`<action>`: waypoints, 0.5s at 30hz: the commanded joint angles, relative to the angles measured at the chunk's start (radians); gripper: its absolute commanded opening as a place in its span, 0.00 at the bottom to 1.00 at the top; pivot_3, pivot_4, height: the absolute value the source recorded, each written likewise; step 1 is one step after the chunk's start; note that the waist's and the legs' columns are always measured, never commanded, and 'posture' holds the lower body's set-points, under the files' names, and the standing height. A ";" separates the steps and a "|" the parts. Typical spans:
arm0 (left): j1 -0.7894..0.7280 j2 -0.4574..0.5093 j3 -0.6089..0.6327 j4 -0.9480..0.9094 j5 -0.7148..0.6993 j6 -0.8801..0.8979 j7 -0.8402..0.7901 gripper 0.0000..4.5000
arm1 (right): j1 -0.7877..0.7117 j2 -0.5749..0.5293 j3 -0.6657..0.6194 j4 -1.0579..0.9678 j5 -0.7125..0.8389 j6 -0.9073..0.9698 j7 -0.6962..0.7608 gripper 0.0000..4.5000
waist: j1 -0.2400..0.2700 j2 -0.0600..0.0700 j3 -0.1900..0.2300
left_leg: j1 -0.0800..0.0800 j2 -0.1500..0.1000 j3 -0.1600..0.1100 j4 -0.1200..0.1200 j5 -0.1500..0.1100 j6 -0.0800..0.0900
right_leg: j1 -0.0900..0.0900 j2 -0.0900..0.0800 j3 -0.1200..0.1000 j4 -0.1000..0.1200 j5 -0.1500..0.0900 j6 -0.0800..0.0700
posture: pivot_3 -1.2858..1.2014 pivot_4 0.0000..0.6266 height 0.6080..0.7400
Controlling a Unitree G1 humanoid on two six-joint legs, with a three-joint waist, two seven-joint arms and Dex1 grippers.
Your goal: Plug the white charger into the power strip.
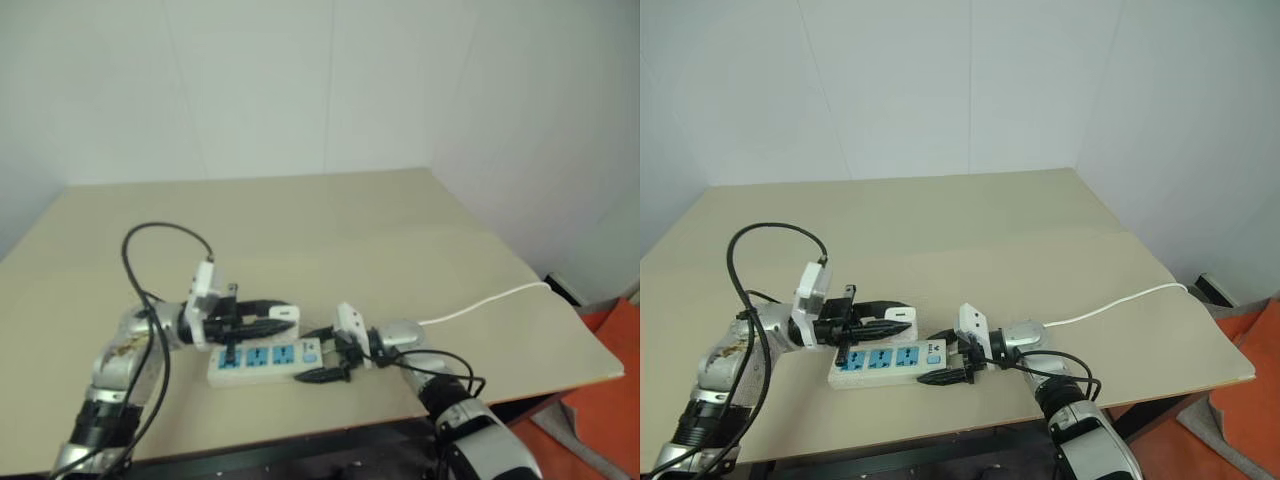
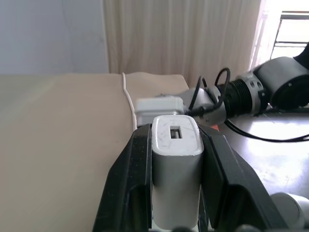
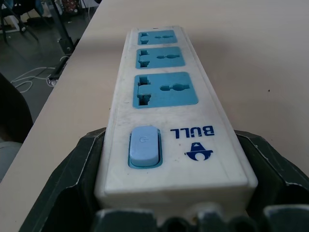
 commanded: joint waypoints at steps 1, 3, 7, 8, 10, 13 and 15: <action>0.005 -0.003 -0.005 0.025 0.013 -0.066 -0.031 0.22 | 0.026 -0.002 0.040 0.008 -0.032 0.019 0.016 0.76 | 0.000 0.000 0.000 | 0.000 0.000 0.000 0.000 0.000 0.000 | 0.000 0.000 0.000 0.000 0.000 0.000 | 0.52 0.24 1.00; 0.010 -0.009 -0.010 0.041 0.018 -0.087 -0.037 0.22 | 0.030 -0.003 0.042 0.003 -0.031 0.022 0.016 0.76 | 0.000 0.000 0.000 | 0.000 0.000 0.000 -0.001 0.000 0.000 | 0.000 0.000 0.000 0.000 0.000 0.000 | 0.52 0.24 1.00; 0.020 -0.019 -0.021 0.067 0.030 -0.130 -0.052 0.22 | 0.034 -0.003 0.043 -0.002 -0.031 0.025 0.016 0.76 | 0.001 0.000 0.000 | 0.000 0.000 0.000 -0.002 0.000 0.000 | -0.001 0.000 0.000 -0.001 0.000 0.000 | 0.52 0.24 1.00; 0.022 -0.022 -0.023 0.071 0.032 -0.136 -0.053 0.22 | 0.035 -0.004 0.043 -0.004 -0.031 0.026 0.017 0.76 | 0.001 0.000 0.000 | 0.000 0.000 0.000 -0.002 0.000 0.000 | -0.001 0.000 0.000 -0.001 0.000 0.000 | 0.52 0.24 1.00; 0.026 -0.023 -0.025 0.075 0.035 -0.143 -0.053 0.22 | 0.037 -0.004 0.043 -0.007 -0.031 0.027 0.016 0.76 | 0.001 0.000 0.000 | 0.000 0.000 0.000 -0.003 0.000 0.000 | -0.001 0.000 0.000 -0.002 0.000 0.000 | 0.52 0.24 1.00; 0.030 -0.025 -0.025 0.074 0.034 -0.146 -0.051 0.22 | 0.040 -0.004 0.044 -0.011 -0.031 0.028 0.016 0.76 | 0.001 0.000 0.000 | 0.000 0.000 0.000 -0.005 0.000 0.000 | -0.001 0.000 0.000 -0.003 0.000 0.000 | 0.52 0.24 1.00; 0.035 -0.027 -0.024 0.073 0.033 -0.146 -0.051 0.22 | 0.042 -0.004 0.045 -0.015 -0.031 0.030 0.016 0.76 | 0.001 0.000 0.000 | 0.000 0.000 0.000 -0.007 0.000 0.000 | -0.001 0.000 0.000 -0.004 0.000 0.000 | 0.52 0.24 1.00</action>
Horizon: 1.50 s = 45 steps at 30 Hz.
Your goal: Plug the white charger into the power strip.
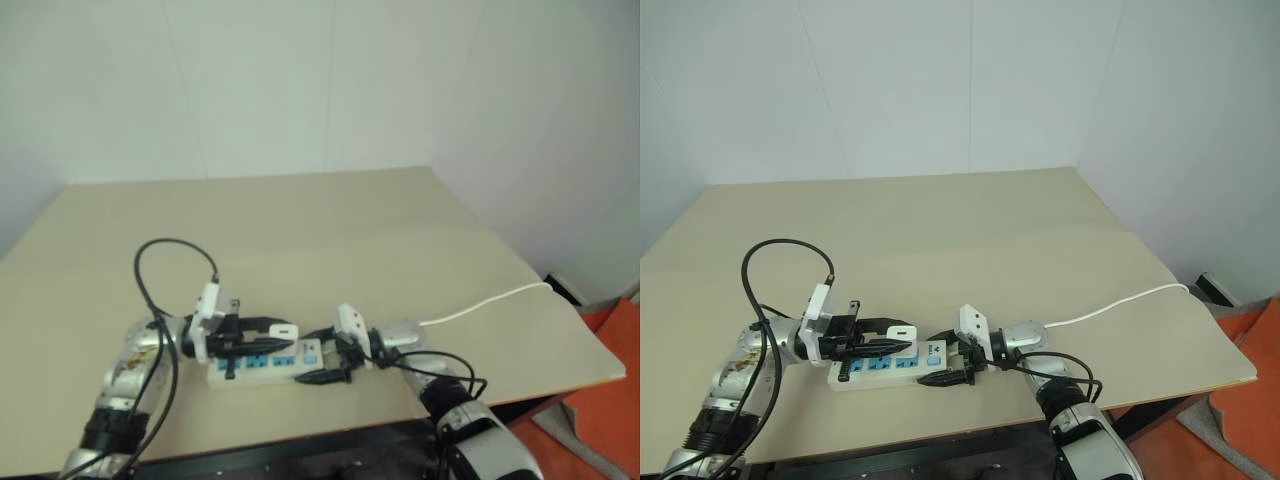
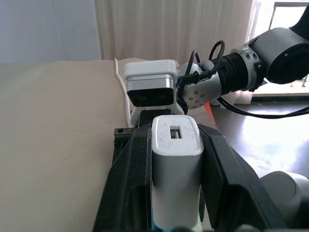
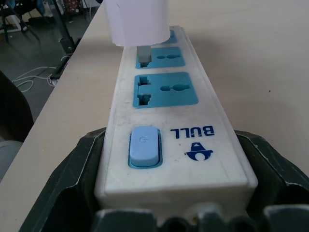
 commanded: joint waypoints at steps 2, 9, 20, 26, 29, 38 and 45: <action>0.011 -0.004 0.001 -0.002 -0.006 -0.028 -0.011 0.22 | 0.027 -0.001 0.043 0.012 -0.031 0.027 0.015 0.76 | -0.001 0.000 0.000 | 0.000 0.000 0.000 -0.001 0.000 0.000 | 0.000 0.000 0.000 -0.002 0.000 0.000 | 0.52 0.24 1.00; 0.019 -0.015 -0.014 0.059 0.028 -0.084 -0.017 0.22 | 0.027 0.000 0.044 0.010 -0.031 0.029 0.015 0.76 | -0.001 0.000 0.000 | 0.000 0.000 0.000 -0.005 0.000 0.000 | 0.000 0.000 0.000 -0.005 0.000 0.000 | 0.52 0.24 1.00; 0.032 -0.043 -0.039 0.060 0.033 -0.103 -0.013 0.22 | 0.033 -0.004 0.045 0.003 -0.030 0.033 0.012 0.76 | 0.000 0.000 0.000 | 0.000 0.000 0.001 -0.006 0.000 0.000 | 0.000 0.000 0.000 -0.006 0.000 0.000 | 0.52 0.24 1.00; 0.038 -0.041 -0.039 0.052 0.027 -0.095 -0.016 0.22 | 0.036 -0.005 0.045 -0.002 -0.030 0.035 0.012 0.76 | 0.001 0.000 0.000 | 0.000 0.000 0.001 -0.006 0.000 0.000 | 0.000 0.000 0.000 -0.006 0.000 0.000 | 0.52 0.24 1.00; 0.045 -0.038 -0.039 0.046 0.023 -0.086 -0.011 0.22 | 0.036 -0.005 0.045 -0.002 -0.030 0.035 0.012 0.76 | 0.001 0.000 0.000 | 0.000 0.000 0.000 -0.006 0.000 0.000 | 0.000 0.000 0.000 -0.006 0.000 0.000 | 0.52 0.24 1.00; 0.070 -0.021 -0.032 0.064 0.036 -0.099 -0.009 0.22 | 0.035 -0.005 0.046 0.000 -0.028 0.035 0.015 0.76 | 0.000 0.000 0.000 | 0.001 0.000 0.001 -0.007 0.000 0.000 | 0.000 0.000 0.000 -0.006 0.000 0.000 | 0.52 0.24 1.00; 0.070 -0.015 -0.028 0.079 0.036 -0.105 -0.002 0.22 | 0.035 -0.005 0.049 -0.001 -0.029 0.037 0.017 0.76 | -0.001 0.000 0.000 | 0.001 0.000 0.001 -0.007 0.000 0.000 | 0.000 0.000 0.000 -0.007 0.000 0.000 | 0.52 0.24 1.00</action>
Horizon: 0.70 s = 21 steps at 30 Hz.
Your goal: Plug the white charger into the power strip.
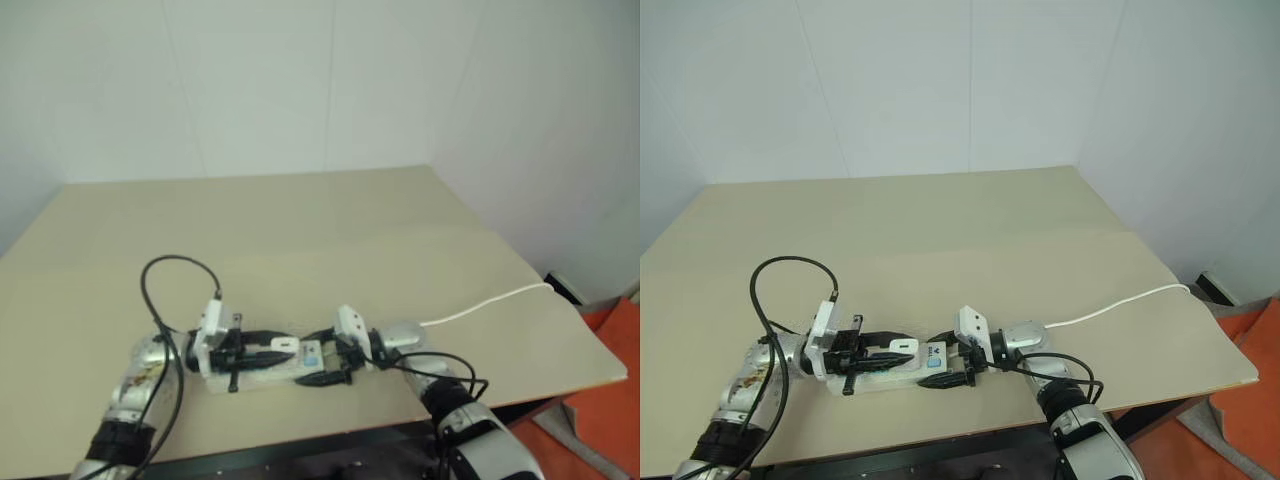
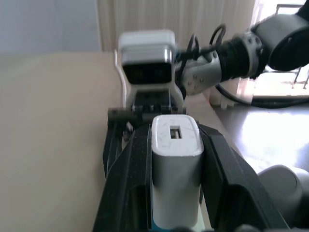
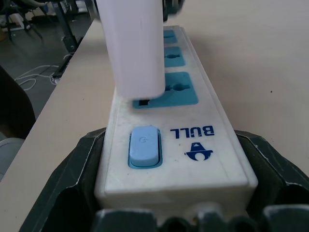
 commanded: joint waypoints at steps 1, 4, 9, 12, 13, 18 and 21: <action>0.007 0.016 0.001 0.005 0.011 0.000 -0.003 0.22 | 0.026 0.000 0.040 0.022 -0.029 0.035 0.010 0.76 | 0.000 0.000 0.000 | 0.000 0.000 0.000 0.000 0.000 0.000 | 0.000 0.000 0.000 0.000 0.000 0.000 | 0.52 0.24 1.00; 0.007 0.017 0.002 0.011 0.013 -0.005 -0.002 0.22 | 0.027 -0.001 0.041 0.021 -0.029 0.036 0.011 0.76 | 0.000 0.000 0.000 | 0.000 0.000 0.000 -0.001 0.000 0.000 | 0.000 0.000 0.000 0.000 0.000 0.000 | 0.52 0.24 1.00; 0.001 0.018 -0.001 0.038 0.024 -0.020 -0.004 0.22 | 0.025 -0.001 0.040 0.023 -0.029 0.034 0.011 0.76 | 0.000 0.000 0.000 | 0.000 0.000 0.000 -0.001 0.000 0.000 | 0.000 0.000 0.000 0.000 0.000 0.000 | 0.52 0.24 1.00; 0.015 0.024 -0.006 0.061 0.040 -0.042 -0.014 0.22 | 0.025 -0.001 0.040 0.023 -0.029 0.034 0.010 0.76 | 0.000 0.000 0.000 | 0.000 0.000 0.000 -0.001 0.000 0.000 | 0.000 0.000 0.000 0.000 0.000 0.000 | 0.52 0.24 1.00; 0.022 0.027 -0.008 0.072 0.046 -0.054 -0.019 0.22 | 0.025 -0.001 0.040 0.023 -0.030 0.034 0.010 0.76 | -0.001 0.000 0.000 | 0.000 0.000 0.000 -0.001 0.000 0.000 | 0.000 0.000 0.000 0.000 0.000 0.000 | 0.52 0.24 1.00; 0.058 0.041 -0.011 0.125 0.068 -0.110 -0.025 0.22 | 0.024 -0.003 0.041 0.022 -0.029 0.035 0.010 0.76 | -0.004 0.000 0.000 | 0.001 0.000 0.000 -0.001 0.000 0.000 | 0.000 0.000 0.000 0.000 0.000 -0.001 | 0.52 0.24 1.00; 0.078 0.052 -0.015 0.144 0.079 -0.128 -0.020 0.22 | 0.023 -0.003 0.041 0.024 -0.029 0.034 0.012 0.76 | -0.005 0.000 0.000 | 0.001 0.000 0.000 -0.001 0.000 0.000 | 0.000 0.000 0.000 0.000 0.000 -0.001 | 0.52 0.24 1.00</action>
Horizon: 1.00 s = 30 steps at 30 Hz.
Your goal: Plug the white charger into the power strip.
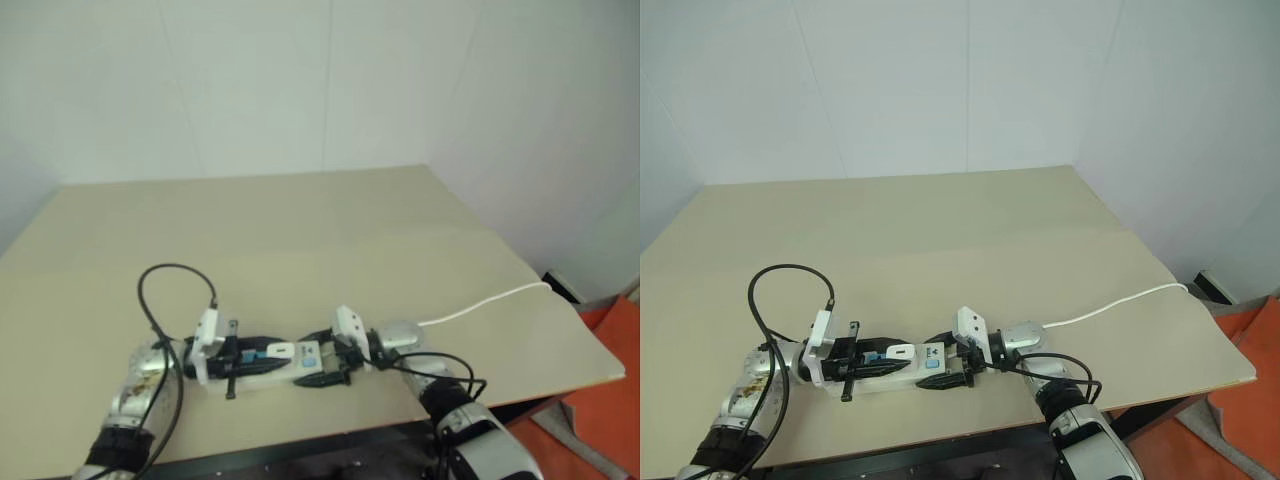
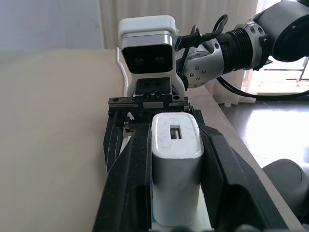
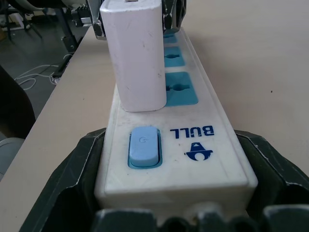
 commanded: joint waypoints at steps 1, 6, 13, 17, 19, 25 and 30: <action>0.054 0.054 -0.008 0.095 0.083 -0.023 -0.002 0.22 | 0.021 -0.006 0.035 0.027 -0.026 0.034 0.018 0.76 | -0.001 0.000 0.000 | 0.000 0.000 0.000 0.000 0.000 0.000 | 0.000 0.000 0.000 0.000 0.000 0.000 | 0.52 0.24 1.00; 0.060 0.062 -0.016 0.114 0.088 -0.036 0.006 0.22 | 0.021 -0.005 0.034 0.026 -0.028 0.033 0.021 0.76 | -0.004 0.004 -0.003 | 0.001 0.000 0.000 -0.001 0.000 0.000 | 0.001 0.000 0.000 0.000 0.000 0.000 | 0.52 0.24 1.00; 0.057 0.101 -0.054 0.066 0.107 0.069 0.055 0.22 | 0.019 -0.003 0.034 0.028 -0.029 0.033 0.019 0.76 | -0.006 0.007 -0.006 | 0.001 0.000 0.000 -0.001 0.000 0.000 | 0.001 0.000 0.000 0.000 0.000 0.000 | 0.52 0.24 1.00; 0.056 0.117 -0.065 0.046 0.096 0.072 0.040 0.43 | 0.022 -0.004 0.036 0.027 -0.029 0.030 0.019 0.76 | -0.009 0.008 -0.006 | 0.002 0.000 0.000 -0.002 0.000 0.000 | 0.001 0.000 0.000 0.000 0.000 0.000 | 0.52 0.24 1.00; 0.053 0.123 -0.064 0.033 0.090 0.077 0.035 0.56 | 0.021 -0.004 0.037 0.028 -0.028 0.030 0.019 0.76 | -0.006 0.011 -0.008 | 0.002 -0.001 -0.001 -0.002 0.000 0.000 | 0.000 0.000 0.000 0.000 0.000 -0.001 | 0.52 0.24 1.00; 0.015 0.140 -0.019 -0.008 0.055 0.102 0.028 1.00 | 0.021 -0.001 0.042 0.032 -0.030 0.026 0.021 0.76 | -0.005 0.012 -0.009 | 0.001 -0.002 0.000 -0.002 0.000 0.000 | 0.000 -0.001 0.001 -0.002 0.000 -0.001 | 0.52 0.24 1.00; -0.048 0.194 0.046 -0.073 -0.003 0.193 0.030 1.00 | 0.021 0.002 0.043 0.034 -0.032 0.021 0.020 0.76 | -0.006 0.011 -0.008 | 0.000 -0.001 -0.001 -0.002 0.000 0.000 | -0.002 -0.001 0.000 -0.001 0.000 -0.001 | 0.52 0.24 1.00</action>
